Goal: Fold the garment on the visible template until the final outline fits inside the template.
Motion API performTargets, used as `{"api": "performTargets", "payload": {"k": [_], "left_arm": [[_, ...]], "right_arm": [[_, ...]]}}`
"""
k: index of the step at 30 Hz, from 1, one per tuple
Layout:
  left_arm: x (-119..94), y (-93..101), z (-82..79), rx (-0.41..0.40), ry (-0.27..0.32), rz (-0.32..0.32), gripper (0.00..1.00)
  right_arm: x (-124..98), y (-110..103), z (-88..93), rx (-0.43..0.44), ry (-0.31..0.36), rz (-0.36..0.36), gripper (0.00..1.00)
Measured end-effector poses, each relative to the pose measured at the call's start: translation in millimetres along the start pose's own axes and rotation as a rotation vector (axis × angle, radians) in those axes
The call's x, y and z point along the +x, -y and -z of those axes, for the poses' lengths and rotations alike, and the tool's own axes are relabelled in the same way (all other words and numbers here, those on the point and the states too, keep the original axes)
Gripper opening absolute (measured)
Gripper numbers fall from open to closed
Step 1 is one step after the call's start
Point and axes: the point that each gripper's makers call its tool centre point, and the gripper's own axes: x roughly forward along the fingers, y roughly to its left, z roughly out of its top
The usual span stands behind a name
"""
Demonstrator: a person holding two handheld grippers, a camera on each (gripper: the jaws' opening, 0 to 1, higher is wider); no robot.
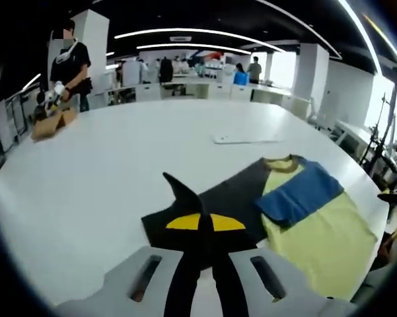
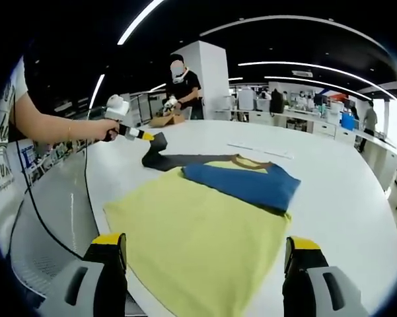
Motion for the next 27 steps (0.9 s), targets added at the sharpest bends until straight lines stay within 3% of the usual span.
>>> {"api": "performTargets", "payload": {"k": [18,27], "left_arm": [[15,38.7,-22.0,0.021,0.025,0.041,0.00],[25,57.4,-33.1,-0.019,0.054,0.054,0.00]], "right_arm": [[-2,-3,3.2,0.004,-0.001,-0.006,0.99],[-1,-7,5.6,0.003,-0.015,-0.021,0.99]]}}
